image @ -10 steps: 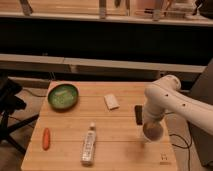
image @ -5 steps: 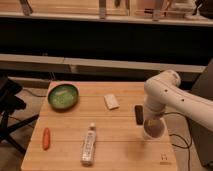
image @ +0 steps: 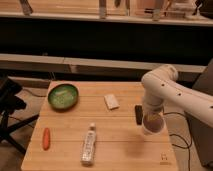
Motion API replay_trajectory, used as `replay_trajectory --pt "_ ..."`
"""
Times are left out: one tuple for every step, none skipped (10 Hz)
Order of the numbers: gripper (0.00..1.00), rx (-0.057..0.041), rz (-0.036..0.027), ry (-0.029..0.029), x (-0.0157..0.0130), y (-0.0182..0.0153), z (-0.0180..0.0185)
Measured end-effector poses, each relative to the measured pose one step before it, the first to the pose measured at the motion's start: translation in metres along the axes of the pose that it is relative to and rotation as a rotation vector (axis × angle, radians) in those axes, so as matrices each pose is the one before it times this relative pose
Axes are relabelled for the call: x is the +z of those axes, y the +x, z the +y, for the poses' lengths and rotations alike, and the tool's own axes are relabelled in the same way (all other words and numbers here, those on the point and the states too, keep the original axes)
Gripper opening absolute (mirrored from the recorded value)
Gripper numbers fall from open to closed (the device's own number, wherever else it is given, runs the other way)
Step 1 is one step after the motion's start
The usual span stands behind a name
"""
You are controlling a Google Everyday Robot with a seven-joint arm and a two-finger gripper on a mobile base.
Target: Place the ceramic cup in the ceramic bowl
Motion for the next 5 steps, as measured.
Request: replay_trajectory --pt "0.0 -0.00518 0.00129 0.00072 -0.00154 -0.00033 0.00077" --pt "0.0 -0.00919 0.00042 0.00408 -0.00189 -0.00344 -0.00408" --pt "0.0 -0.01476 0.00032 0.0043 -0.00389 -0.00764 -0.007" --pt "0.0 -0.00699 0.00107 0.00354 -0.003 -0.01095 -0.00672" --pt "0.0 -0.0038 0.00203 0.003 -0.00232 -0.00334 -0.00251"
